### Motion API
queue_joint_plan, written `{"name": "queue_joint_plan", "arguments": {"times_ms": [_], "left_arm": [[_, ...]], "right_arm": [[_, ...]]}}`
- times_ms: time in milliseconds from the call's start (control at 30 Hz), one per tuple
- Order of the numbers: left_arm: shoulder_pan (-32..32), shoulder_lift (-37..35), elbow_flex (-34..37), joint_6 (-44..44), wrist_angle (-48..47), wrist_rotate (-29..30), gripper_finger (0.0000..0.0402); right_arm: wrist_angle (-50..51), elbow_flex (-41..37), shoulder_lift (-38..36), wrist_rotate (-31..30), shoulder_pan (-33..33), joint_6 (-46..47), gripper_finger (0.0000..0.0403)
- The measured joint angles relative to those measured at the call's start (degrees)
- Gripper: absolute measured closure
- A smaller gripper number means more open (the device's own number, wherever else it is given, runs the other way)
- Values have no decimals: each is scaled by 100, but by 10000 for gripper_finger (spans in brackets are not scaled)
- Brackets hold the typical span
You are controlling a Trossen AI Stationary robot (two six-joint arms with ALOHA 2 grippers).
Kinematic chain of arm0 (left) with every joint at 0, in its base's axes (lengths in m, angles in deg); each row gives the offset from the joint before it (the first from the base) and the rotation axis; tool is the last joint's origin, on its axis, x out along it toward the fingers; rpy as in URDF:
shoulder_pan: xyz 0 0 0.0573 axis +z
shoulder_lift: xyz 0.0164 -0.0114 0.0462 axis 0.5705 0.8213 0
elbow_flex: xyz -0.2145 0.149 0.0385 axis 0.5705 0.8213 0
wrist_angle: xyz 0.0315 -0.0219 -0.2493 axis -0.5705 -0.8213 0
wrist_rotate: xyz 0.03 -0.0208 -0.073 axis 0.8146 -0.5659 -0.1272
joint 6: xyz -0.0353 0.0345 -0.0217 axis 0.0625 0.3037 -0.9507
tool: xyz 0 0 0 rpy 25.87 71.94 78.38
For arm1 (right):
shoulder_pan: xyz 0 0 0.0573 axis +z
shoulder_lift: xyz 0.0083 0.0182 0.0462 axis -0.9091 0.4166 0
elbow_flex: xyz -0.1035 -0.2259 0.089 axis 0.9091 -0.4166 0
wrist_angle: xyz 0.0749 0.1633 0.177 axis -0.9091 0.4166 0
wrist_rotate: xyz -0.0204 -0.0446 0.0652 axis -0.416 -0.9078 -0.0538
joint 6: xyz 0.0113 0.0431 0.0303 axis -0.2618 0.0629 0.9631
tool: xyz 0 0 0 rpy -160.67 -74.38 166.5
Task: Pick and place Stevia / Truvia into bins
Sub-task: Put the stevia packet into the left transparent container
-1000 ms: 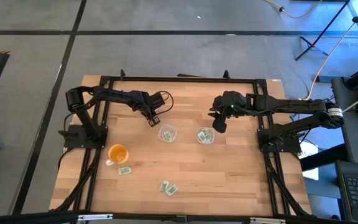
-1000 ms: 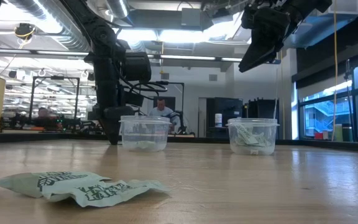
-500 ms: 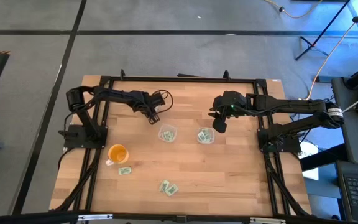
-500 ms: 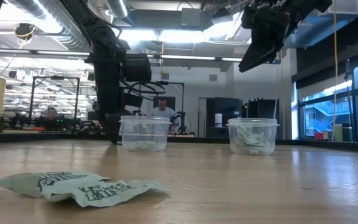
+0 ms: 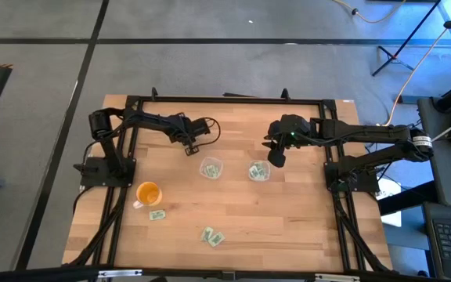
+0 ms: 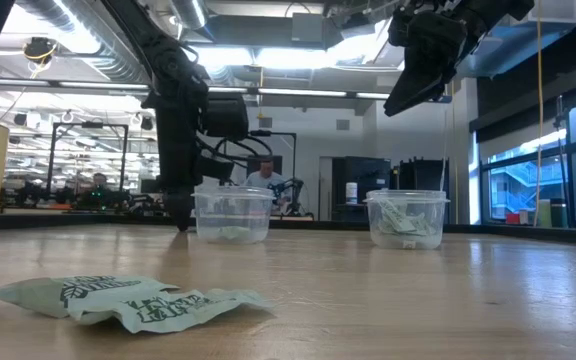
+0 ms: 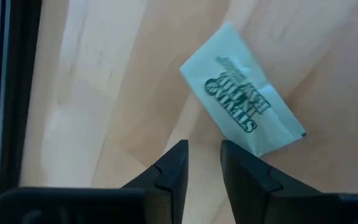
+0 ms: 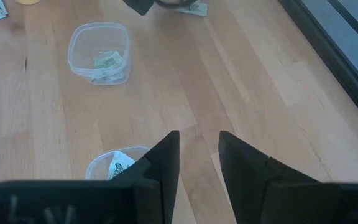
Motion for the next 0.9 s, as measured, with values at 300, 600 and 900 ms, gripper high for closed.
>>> {"name": "queue_joint_plan", "arguments": {"times_ms": [300,600,900], "left_arm": [[432,-1060,80,-328,93,-1504,315],[747,-921,91,-482,485,-2661,306],[768,-468,87,-688,602,-2596,300]], "right_arm": [[6,0,0,0,1,-1,287],[20,0,0,1,2,-23,287],[24,0,0,0,2,-25,287]]}}
